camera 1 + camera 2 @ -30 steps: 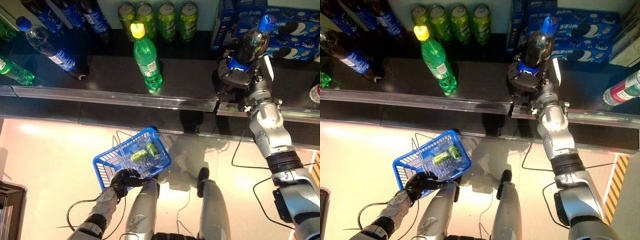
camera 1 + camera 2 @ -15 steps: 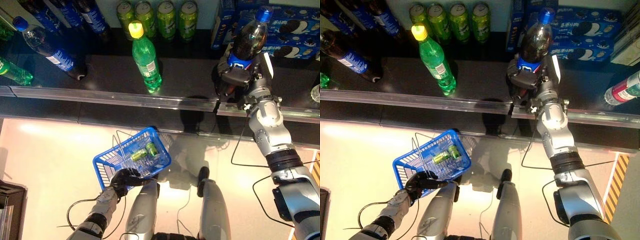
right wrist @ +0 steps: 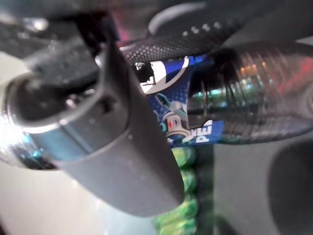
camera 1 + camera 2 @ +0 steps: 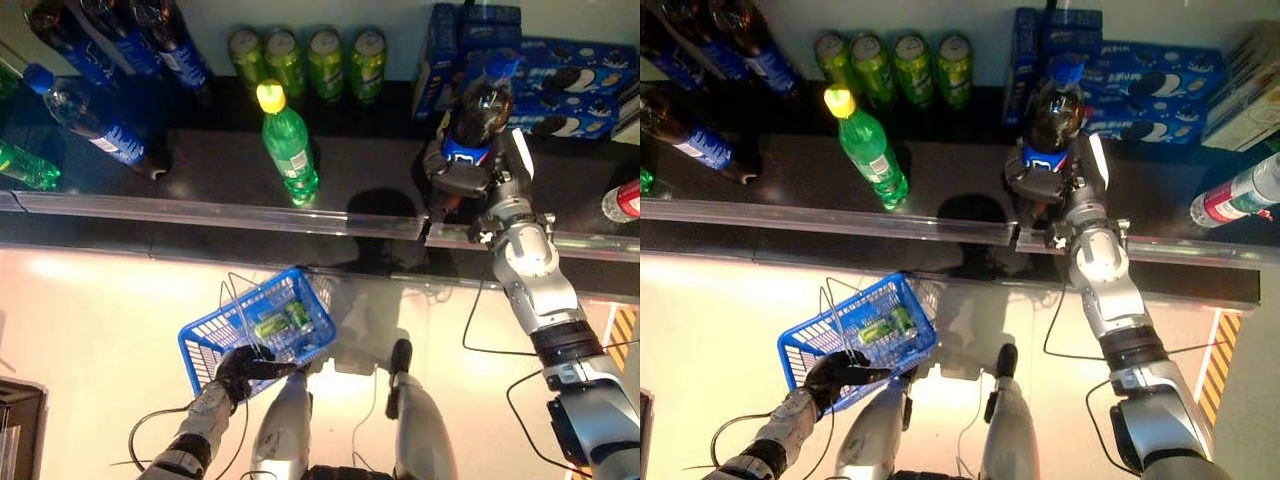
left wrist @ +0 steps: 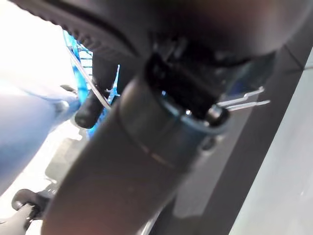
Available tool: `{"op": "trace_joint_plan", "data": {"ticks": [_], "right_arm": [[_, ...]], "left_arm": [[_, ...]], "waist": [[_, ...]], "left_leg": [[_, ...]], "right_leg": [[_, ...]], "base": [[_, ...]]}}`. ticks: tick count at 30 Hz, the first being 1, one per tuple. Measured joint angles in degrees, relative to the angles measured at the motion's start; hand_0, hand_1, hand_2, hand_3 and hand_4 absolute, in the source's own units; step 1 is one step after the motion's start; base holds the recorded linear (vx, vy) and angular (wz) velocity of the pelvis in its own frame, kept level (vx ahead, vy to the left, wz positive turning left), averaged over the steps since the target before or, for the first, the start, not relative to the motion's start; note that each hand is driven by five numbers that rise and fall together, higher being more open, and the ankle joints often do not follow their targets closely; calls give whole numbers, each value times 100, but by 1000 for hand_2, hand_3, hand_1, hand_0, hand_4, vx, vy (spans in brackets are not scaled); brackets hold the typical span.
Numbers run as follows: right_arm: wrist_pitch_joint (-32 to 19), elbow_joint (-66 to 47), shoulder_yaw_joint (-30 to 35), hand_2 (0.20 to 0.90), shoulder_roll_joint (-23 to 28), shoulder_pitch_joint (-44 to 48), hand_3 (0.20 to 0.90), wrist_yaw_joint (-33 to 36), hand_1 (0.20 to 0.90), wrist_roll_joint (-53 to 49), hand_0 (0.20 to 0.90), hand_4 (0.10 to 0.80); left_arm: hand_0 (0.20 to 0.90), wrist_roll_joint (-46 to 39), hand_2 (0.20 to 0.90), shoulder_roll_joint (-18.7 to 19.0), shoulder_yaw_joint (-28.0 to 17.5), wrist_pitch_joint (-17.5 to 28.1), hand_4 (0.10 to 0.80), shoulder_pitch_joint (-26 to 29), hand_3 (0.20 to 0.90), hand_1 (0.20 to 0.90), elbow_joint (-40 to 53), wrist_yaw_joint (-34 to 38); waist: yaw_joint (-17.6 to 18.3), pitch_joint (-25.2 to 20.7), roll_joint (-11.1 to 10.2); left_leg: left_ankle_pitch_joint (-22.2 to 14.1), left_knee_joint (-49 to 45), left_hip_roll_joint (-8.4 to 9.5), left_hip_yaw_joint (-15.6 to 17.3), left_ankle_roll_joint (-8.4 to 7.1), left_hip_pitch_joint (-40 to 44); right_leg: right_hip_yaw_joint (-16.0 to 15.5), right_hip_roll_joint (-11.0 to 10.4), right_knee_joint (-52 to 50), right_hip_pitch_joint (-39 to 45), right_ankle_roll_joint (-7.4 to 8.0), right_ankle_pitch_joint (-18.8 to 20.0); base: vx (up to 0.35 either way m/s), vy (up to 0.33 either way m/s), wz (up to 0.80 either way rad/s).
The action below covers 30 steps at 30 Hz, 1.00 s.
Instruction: Pick up the drink and place into the basket.
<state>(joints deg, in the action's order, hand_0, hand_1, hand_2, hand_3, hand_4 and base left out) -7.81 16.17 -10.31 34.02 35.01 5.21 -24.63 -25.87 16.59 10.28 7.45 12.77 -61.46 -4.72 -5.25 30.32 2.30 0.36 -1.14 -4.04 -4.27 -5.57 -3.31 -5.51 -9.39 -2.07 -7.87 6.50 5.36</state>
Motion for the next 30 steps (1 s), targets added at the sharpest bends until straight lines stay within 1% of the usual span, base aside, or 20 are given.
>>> {"op": "trace_joint_plan", "data": {"ticks": [3, 4, 5, 9, 11, 14, 19, 20, 21, 25, 27, 28, 29, 30], "right_arm": [[2, -372, -1, 300, -7, -149, 200, -134, 300, 19, 300, 100], [2, -627, 5, 300, -9, -183, 200, -207, 300, 50, 300, 100], [1, -735, 9, 300, -10, -192, 200, -246, 300, 57, 300, 100], [13, -1079, 9, 300, -13, -203, 200, -436, 300, 73, 300, 100], [18, -1209, 10, 300, -33, -220, 200, -506, 300, 72, 300, 100], [18, -1476, 9, 300, -240, -410, 200, -630, 300, 71, 300, 100], [20, -1650, -16, 300, -307, -769, 200, -957, 300, 64, 300, 100], [20, -1650, -16, 300, -307, -769, 200, -957, 300, 64, 300, 100], [21, -1651, -16, 300, -309, -869, 200, -988, 300, 42, 300, 100], [144, -1649, -19, 300, -375, -937, 200, -1001, 300, -36, 300, 100], [210, -1649, -24, 300, -513, -1053, 200, -1006, 300, -42, 300, 100], [217, -1649, -50, 300, -535, -1082, 200, -1014, 300, -42, 300, 100], [217, -1649, -95, 300, -542, -1099, 200, -1015, 300, -44, 300, 100], [219, -1649, -157, 300, -544, -1116, 200, -1022, 300, -49, 300, 100]], "left_arm": [[300, 62, 300, 3, -145, 2, 100, -146, 200, 300, -34, -1], [300, 129, 300, 7, -316, 4, 100, -228, 200, 300, -39, -2], [300, 154, 300, 5, -374, -6, 100, -244, 200, 300, -48, -2], [300, 251, 300, 2, -487, 5, 100, -335, 200, 300, -50, -19], [300, 267, 300, 10, -542, 10, 100, -393, 200, 300, -58, -25], [300, 303, 300, 14, -675, 8, 100, -486, 200, 300, -113, -25], [300, 286, 300, -51, -696, 7, 100, -697, 200, 300, -113, -31], [300, 286, 300, -51, -696, 7, 100, -697, 200, 300, -113, -31], [300, 229, 300, -54, -717, 4, 100, -761, 200, 300, -104, -71], [300, -12, 300, -69, -776, 2, 100, -842, 200, 300, 155, -103], [300, -165, 300, -140, -775, -38, 100, -956, 200, 300, 469, -104], [300, -174, 300, -181, -775, -38, 100, -968, 200, 300, 512, -104], [300, -178, 300, -208, -776, -38, 100, -999, 200, 300, 566, -103], [300, -179, 300, -230, -770, -38, 100, -1032, 200, 300, 629, -104]], "waist": [[55, -59, -49], [70, -117, -117], [67, -128, -142], [69, -180, -180], [65, -261, -259], [60, -454, -353], [-4, -840, -360], [-4, -840, -360], [-67, -976, -354], [-113, -1046, -355], [-166, -1046, -355], [-245, -1048, -352], [-246, -1052, -351], [-232, -1055, -348]], "left_leg": [[61, 231, -7, -2, -2, 228], [74, 302, -6, 0, -3, 283], [80, 333, -11, 0, -8, 331], [103, 435, -38, 25, -27, 516], [109, 438, -34, 26, -21, 523], [116, 438, -50, 18, -31, 523], [122, 455, -68, -14, -39, 515], [122, 455, -68, -14, -39, 515], [137, 477, -71, -27, -43, 526], [200, 526, -79, -133, -58, 567], [228, 532, -75, -264, -70, 605], [232, 532, -71, -261, -72, 606], [226, 542, -79, -250, -68, 596], [244, 607, -117, -218, -41, 601]], "right_leg": [[-51, 0, 384, 316, 27, 127], [-60, 11, 638, 459, 30, 238], [-65, 20, 690, 516, 29, 257], [-123, 33, 692, 662, 26, 248], [-142, 26, 691, 675, 32, 234], [-158, 35, 692, 680, 19, 227], [-192, 28, 693, 687, 11, 221], [-192, 28, 693, 687, 11, 221], [-200, 28, 693, 702, 10, 220], [-266, 28, 694, 787, 7, 212], [-393, 26, 695, 904, -1, 195], [-403, 29, 695, 932, -2, 194], [-466, 26, 695, 970, -4, 176], [-591, 25, 694, 1048, -4, 151]], "base": [[17, -1, 4], [0, 0, 0], [32, -1, 3], [0, 0, 0], [0, 0, 0], [0, 0, 0], [-20, -6, 3], [-53, -4, 3], [-32, -5, 2], [-47, -13, 16], [-53, -37, 25], [-46, -53, 27], [-37, -65, 33], [-59, -75, 44]]}}
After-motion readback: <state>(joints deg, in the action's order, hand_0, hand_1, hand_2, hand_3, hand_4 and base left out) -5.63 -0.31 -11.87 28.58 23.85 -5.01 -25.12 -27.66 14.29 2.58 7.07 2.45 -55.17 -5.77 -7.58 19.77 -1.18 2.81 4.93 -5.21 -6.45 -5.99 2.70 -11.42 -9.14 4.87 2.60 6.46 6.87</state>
